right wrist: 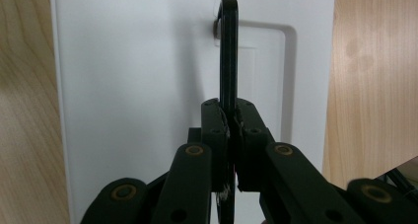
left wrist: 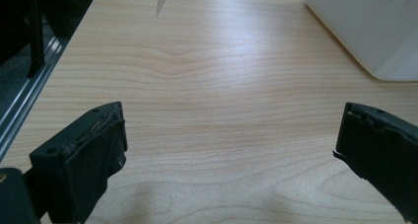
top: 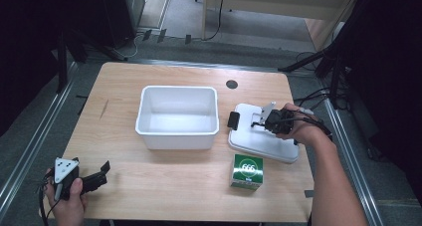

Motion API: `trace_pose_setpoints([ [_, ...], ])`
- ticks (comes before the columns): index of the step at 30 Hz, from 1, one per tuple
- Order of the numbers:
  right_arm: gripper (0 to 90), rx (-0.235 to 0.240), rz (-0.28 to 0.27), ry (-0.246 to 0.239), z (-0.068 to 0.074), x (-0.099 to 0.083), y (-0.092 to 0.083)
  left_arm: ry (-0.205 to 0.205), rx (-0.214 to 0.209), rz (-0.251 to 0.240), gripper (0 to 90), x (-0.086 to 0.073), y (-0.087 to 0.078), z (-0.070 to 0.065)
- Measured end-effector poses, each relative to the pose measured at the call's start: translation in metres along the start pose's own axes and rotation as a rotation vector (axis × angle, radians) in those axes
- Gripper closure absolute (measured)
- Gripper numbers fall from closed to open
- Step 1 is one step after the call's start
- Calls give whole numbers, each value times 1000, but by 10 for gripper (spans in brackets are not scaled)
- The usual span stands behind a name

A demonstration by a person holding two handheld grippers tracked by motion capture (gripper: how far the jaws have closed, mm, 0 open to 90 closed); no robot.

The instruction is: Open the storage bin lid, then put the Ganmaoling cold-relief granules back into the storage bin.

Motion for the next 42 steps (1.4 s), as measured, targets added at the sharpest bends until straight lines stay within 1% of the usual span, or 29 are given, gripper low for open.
trace_pose_setpoints([
  [7,852,4,5,6,3,-1,4,-1,3,-2,0,0,0,0],
  [8,831,1,8,13,3,-1,4,-1,3,-3,0,0,0,0],
  [9,784,1,4,24,3,0,3,-1,3,-3,0,0,0,0],
  [11,684,25,-10,54,4,2,0,-1,3,-2,0,0,0,0],
  [12,684,25,-10,54,4,2,0,-1,3,-3,0,0,0,0],
  [13,636,35,-14,57,4,3,-2,-1,3,-3,0,0,0,0],
  [14,547,41,-23,55,6,4,-5,1,3,-3,0,0,0,0],
  [16,458,56,-27,62,8,5,-10,1,3,-4,0,0,0,0],
  [18,382,54,-9,65,10,5,-16,4,4,-3,0,0,1,0],
  [19,382,54,-9,65,10,5,-16,4,4,-3,0,0,1,0],
  [20,260,48,11,78,13,5,-23,5,5,-2,0,0,1,-1],
  [21,260,48,11,78,13,5,-23,5,5,-2,0,0,1,-1],
  [23,132,55,17,110,15,6,-30,6,4,-2,0,0,1,-1],
  [24,57,34,9,122,17,7,-38,5,5,-3,0,0,1,-1],
  [25,2,43,14,124,18,6,-41,5,6,-4,0,0,0,-1],
  [26,0,62,21,145,21,6,-44,6,7,-3,0,0,1,-1],
  [27,0,87,17,153,23,6,-49,6,7,-3,0,0,1,-1],
  [28,0,94,8,150,25,7,-53,6,6,-3,0,0,1,-1],
  [29,0,94,8,150,25,7,-53,6,6,-3,0,0,1,-1],
  [30,0,100,7,150,28,8,-61,5,5,-4,0,0,1,-1],
  [31,0,100,7,150,28,8,-61,5,5,-4,0,0,1,-1],
  [32,0,115,3,152,33,11,-69,5,4,-3,0,0,1,-1],
  [33,0,115,3,152,33,11,-69,5,4,-3,0,0,1,-1],
  [34,0,126,-2,154,38,14,-76,4,3,-3,0,0,1,-1],
  [35,0,126,-2,154,38,14,-76,4,2,-3,0,0,1,-1],
  [37,0,143,-10,155,48,21,-83,3,1,-3,0,0,0,-1],
  [38,0,143,-10,155,48,21,-83,3,2,-3,0,0,1,-1],
  [39,0,156,-17,149,55,25,-86,3,2,-3,0,0,1,-1],
  [42,0,169,-22,138,66,30,-88,3,0,-1,0,0,0,-1],
])
Point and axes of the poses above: each handheld gripper's, and its own axes: y roughly forward along the jaws, x roughly out of its top, z roughly to its left, the point moved 9 cm from there along y, roughly forward along the jaws, and after that the axes turned 11 degrees about -x, right-handed, at the moved point
